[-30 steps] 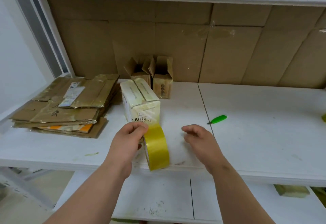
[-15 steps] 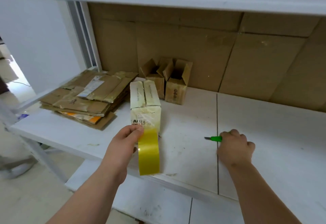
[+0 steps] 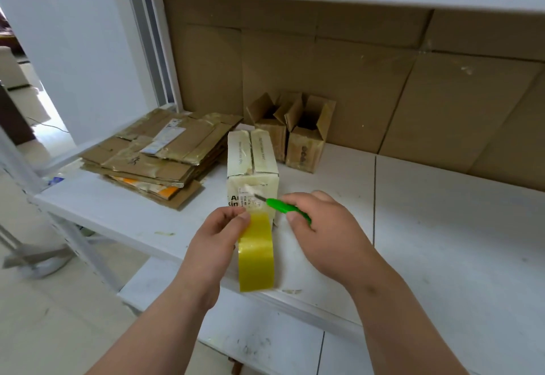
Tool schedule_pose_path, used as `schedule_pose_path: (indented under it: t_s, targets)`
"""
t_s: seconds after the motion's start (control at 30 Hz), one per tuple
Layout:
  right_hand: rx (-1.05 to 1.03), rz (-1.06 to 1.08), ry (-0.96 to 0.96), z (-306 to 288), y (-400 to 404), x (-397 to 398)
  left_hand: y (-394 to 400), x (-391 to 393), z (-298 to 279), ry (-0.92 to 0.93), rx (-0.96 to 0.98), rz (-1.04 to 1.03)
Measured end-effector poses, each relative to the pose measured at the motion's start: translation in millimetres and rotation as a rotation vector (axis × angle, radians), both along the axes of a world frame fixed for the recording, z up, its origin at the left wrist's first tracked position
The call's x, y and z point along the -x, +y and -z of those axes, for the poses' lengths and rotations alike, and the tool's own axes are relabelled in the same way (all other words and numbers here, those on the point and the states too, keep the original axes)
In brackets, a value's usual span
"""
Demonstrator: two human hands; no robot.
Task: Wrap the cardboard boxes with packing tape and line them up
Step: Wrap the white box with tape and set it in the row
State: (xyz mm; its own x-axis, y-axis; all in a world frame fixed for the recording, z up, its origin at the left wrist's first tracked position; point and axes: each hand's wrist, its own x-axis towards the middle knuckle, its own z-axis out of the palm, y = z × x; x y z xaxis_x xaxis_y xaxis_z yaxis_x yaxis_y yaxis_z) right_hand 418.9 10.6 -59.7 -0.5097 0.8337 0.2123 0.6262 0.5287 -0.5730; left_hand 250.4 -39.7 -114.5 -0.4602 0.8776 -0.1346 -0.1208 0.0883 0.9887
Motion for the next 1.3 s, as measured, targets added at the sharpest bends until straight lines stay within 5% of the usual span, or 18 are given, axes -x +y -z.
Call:
schedule_pose_path:
  t_s: [0.33, 0.93, 1.3]
  targets:
    - [-0.092, 0.073, -0.301, -20.0, -4.7, 34.7, -0.5, 6.1, 0.8, -0.011, 0.001, 0.031]
    - [-0.111, 0.108, -0.378, -12.6, 10.0, 45.7, 0.8, 10.9, -4.4, 0.023, 0.017, 0.077]
    - [0.119, 0.358, -0.324, 30.5, 41.1, -15.8, 4.9, 13.0, -11.1, -0.102, 0.063, 0.097]
